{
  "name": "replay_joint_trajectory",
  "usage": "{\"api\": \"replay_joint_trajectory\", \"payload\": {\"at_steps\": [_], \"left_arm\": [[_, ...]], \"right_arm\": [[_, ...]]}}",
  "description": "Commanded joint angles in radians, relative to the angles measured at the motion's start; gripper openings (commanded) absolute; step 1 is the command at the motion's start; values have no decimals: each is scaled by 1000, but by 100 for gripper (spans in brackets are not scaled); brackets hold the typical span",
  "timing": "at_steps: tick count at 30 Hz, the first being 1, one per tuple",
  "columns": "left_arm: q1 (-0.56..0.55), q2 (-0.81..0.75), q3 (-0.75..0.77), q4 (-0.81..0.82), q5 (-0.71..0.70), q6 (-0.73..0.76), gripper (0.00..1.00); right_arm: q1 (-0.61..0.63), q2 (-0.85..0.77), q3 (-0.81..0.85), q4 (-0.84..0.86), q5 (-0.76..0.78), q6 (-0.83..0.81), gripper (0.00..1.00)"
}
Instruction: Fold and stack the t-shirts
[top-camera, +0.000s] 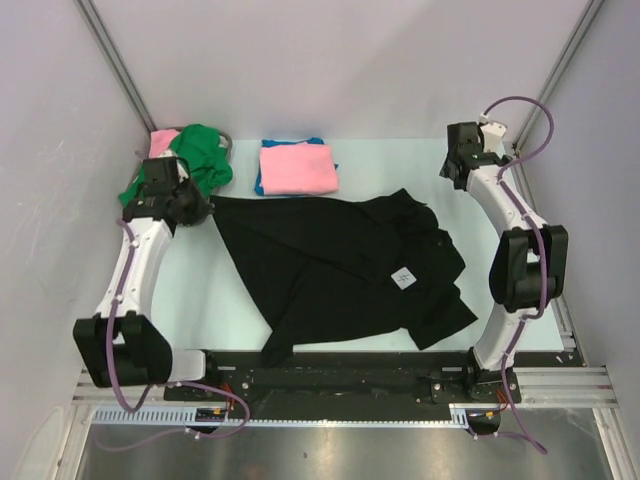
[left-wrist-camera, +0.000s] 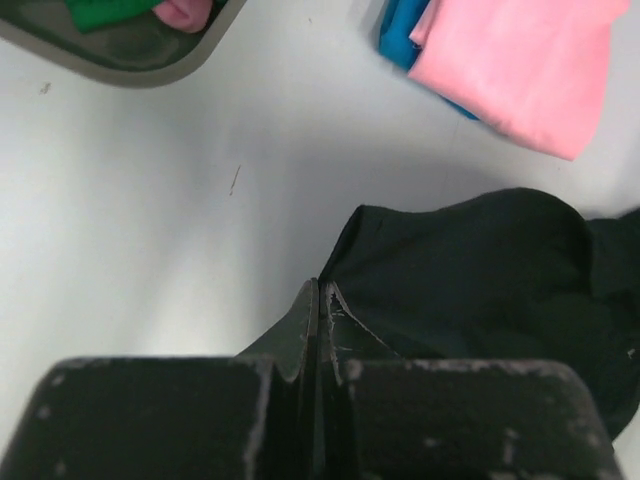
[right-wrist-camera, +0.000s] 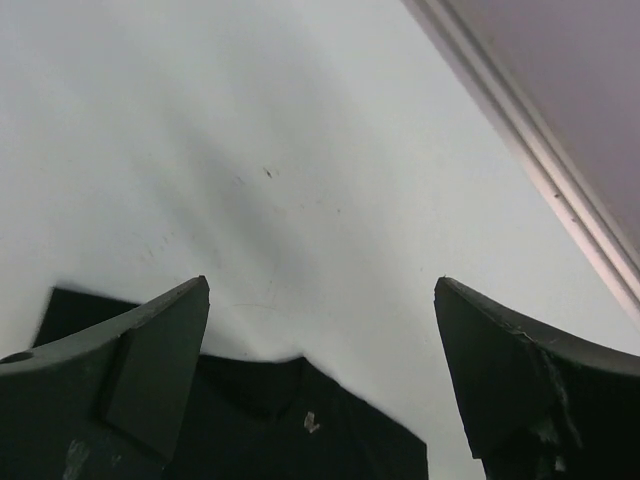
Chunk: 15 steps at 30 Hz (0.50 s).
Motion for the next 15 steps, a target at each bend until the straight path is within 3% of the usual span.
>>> {"api": "replay_joint_trajectory", "payload": {"at_steps": [1,7,11,15], "left_arm": [[49,-112,-25,-63,29,64,0],[58,-391,-270,15,57,-56,0],[81,-430,-291,-12,-12,-61,0],[181,-437,-300,-6,69,-67,0]], "right_arm": [[-49,128,31,-19,-134,15,100],[-17,192,28,-52,-227,38,100],[-9,166,-41,4,-257,37,100],[2,153,-38,-17,-274,26,100]]}}
